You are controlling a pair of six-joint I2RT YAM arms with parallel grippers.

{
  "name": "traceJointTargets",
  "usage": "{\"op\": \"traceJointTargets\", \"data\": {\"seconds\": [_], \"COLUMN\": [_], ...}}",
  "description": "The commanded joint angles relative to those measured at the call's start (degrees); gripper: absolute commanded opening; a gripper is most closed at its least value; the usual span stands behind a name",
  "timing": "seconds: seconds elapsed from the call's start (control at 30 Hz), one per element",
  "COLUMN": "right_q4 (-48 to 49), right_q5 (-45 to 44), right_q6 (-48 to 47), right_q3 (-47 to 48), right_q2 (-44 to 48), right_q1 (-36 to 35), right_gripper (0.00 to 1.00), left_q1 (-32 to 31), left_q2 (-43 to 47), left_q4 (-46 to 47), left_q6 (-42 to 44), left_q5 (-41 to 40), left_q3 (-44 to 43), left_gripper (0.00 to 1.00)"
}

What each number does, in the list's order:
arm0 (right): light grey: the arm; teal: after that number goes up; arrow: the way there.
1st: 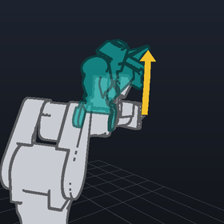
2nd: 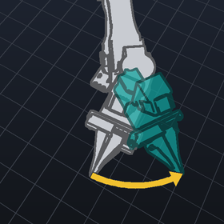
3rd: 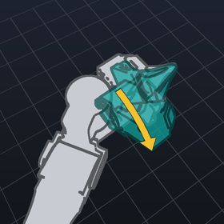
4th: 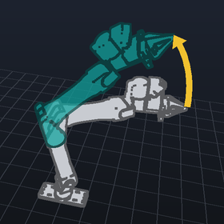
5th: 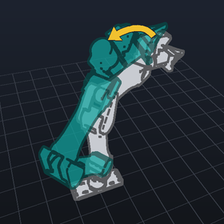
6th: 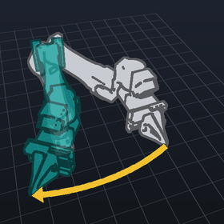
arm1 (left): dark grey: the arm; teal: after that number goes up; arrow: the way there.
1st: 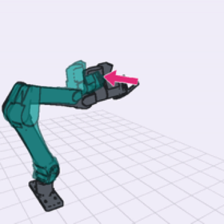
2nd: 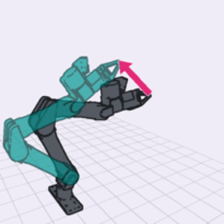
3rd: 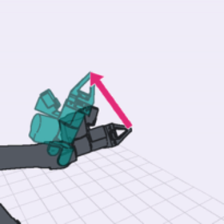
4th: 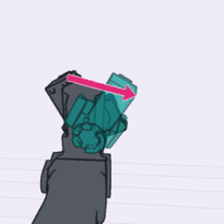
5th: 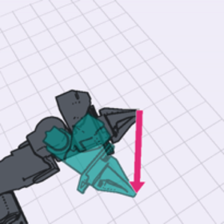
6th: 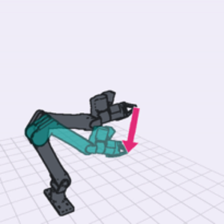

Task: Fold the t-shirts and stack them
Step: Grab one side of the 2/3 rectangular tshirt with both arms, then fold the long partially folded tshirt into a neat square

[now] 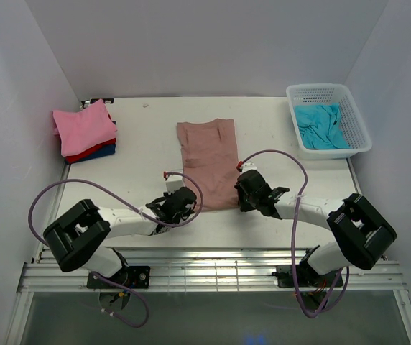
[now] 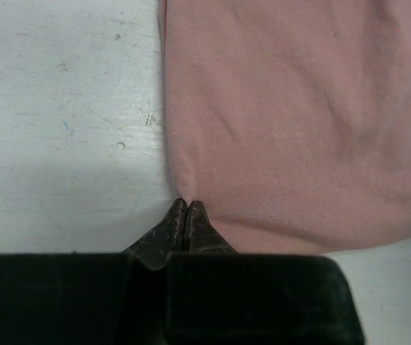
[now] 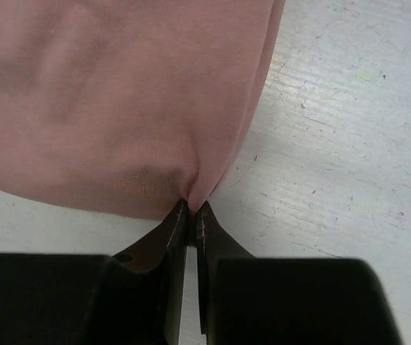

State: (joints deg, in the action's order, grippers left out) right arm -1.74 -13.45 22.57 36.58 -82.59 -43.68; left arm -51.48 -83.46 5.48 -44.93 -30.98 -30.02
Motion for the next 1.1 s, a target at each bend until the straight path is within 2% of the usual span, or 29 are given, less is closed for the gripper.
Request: {"op": "traceJointTargets", "data": {"seconds": [0.0,0.13,0.27,0.5,0.73,1.07], "right_q4": [-1.8,-4.1,-5.9,-6.4,-6.5,-7.7], "right_q5": [-2.2,-3.7,-4.7,-6.4,-6.8,-2.5], "right_q6": [0.5,-1.0,-2.4,-4.9,-8.5,-13.0], "right_q3": [-0.5,3.8,9.5,15.3,24.0,39.6], "right_q2": [2.1,2.1,1.0,-2.1,-8.4,-18.0], "right_q1": [-0.4,-0.4,-0.3,0.1,3.0,8.6], "right_gripper": [0.08,0.09,0.09,0.09,0.09,0.09], "left_q1": [-0.2,-0.2,1.0,5.2,11.7,18.0], "left_q2": [4.3,6.5,6.7,4.8,1.8,-5.4], "left_q4": [-8.1,-11.3,-10.5,-8.7,-2.7,0.6], "left_q6": [-0.3,2.9,5.9,6.7,9.6,14.5], "left_q5": [0.7,-2.3,-3.4,-1.4,1.6,7.6], "left_q3": [0.9,-4.2,-7.7,-8.1,-9.9,-22.3], "left_gripper": [0.00,0.00,0.00,0.00,0.00,0.00]}}
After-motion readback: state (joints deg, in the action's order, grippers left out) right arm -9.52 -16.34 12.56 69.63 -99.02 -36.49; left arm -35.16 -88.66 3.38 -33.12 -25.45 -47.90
